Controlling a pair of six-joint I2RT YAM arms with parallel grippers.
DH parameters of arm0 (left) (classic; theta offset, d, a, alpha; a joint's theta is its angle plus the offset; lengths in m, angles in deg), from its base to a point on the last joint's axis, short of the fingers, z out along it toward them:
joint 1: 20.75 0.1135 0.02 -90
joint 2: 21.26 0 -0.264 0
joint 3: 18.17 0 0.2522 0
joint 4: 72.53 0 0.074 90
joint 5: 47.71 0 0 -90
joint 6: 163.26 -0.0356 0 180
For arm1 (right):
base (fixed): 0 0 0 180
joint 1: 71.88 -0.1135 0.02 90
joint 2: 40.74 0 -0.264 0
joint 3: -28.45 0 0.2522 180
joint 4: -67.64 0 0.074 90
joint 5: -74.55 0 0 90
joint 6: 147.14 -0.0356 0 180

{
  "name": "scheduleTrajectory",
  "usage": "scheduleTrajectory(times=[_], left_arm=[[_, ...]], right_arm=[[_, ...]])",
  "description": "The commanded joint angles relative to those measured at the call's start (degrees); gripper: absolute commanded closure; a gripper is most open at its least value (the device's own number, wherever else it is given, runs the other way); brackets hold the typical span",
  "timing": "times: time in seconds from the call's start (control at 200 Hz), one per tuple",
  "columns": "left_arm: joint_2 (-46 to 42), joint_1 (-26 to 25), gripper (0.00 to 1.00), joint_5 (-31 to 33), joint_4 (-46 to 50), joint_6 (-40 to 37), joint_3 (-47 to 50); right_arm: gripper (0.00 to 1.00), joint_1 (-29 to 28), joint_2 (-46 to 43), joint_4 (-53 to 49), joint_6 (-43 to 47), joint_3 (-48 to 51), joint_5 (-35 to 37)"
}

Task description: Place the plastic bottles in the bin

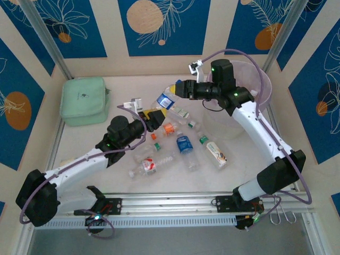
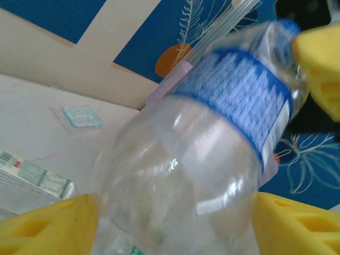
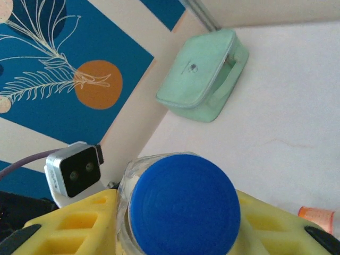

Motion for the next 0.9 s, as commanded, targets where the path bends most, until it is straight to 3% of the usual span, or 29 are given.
scheduleTrajectory(times=[0.0,0.19,0.345,0.45,0.64,0.765,0.896], left_arm=[[-2.10,0.00,0.16,1.39,4.85,-1.12,0.05],[-4.59,-0.04,0.05,1.79,14.46,-2.85,1.04],[-5.16,-0.04,0.00,4.16,32.44,-7.01,-1.37],[-1.91,-0.02,0.00,6.14,44.90,-8.90,-4.49],[1.82,-0.75,0.00,8.95,51.44,-9.23,-5.98],[2.04,-0.90,0.00,12.07,51.61,-9.52,-5.19],[3.25,-0.88,0.00,10.90,51.04,-10.40,-5.67]], right_arm=[[0.66,4.30,-2.11,-2.10,5.59,-6.50,3.00],[0.67,12.45,-3.55,-10.39,10.96,-16.60,8.54],[0.69,14.43,-4.85,-18.22,20.94,-21.15,25.60],[0.74,19.40,-4.10,-20.67,24.08,-22.04,29.01],[0.79,22.94,-0.71,-24.94,30.52,-22.38,40.86],[0.82,26.34,-1.67,-23.45,30.52,-16.94,40.73],[0.87,29.42,-0.35,-25.07,28.32,-14.86,34.34]])
